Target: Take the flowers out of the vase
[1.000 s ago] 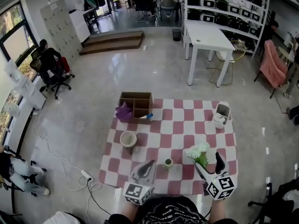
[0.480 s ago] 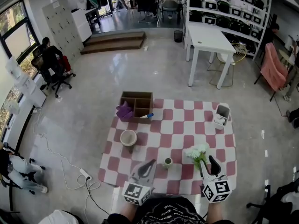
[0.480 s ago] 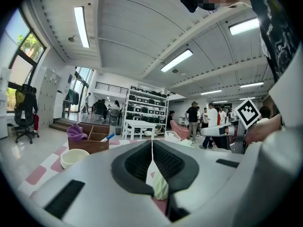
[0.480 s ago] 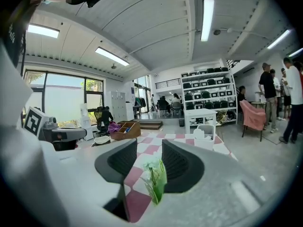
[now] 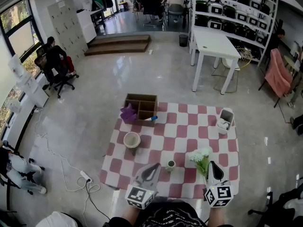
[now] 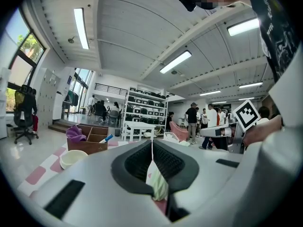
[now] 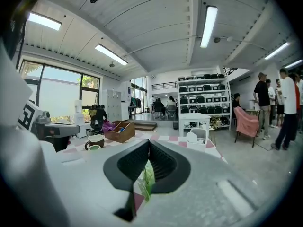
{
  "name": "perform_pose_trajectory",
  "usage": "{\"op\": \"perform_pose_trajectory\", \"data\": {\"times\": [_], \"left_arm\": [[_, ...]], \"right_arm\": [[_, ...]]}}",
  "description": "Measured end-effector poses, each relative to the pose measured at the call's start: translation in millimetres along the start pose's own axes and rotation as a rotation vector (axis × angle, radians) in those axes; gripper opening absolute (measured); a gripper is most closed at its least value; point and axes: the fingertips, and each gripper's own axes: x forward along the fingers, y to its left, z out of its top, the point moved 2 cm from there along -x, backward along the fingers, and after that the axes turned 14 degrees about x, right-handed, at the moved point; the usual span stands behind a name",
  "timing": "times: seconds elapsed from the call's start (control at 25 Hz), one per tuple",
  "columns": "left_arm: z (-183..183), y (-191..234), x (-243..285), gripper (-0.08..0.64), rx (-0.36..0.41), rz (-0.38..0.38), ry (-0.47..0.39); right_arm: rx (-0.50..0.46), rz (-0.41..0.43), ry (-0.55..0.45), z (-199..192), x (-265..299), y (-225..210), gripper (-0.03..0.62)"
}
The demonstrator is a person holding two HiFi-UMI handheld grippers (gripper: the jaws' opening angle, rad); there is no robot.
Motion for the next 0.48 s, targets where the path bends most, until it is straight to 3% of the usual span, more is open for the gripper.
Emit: {"op": "perform_pose_trajectory", "data": {"times": [0.48], "left_arm": [[-4.3, -7.2, -11.4, 0.014, -0.005, 0.002, 0.008]], "right_arm": [[0.007, -0.009, 0.002, -9.4, -10.2, -0.1, 0.006]]}}
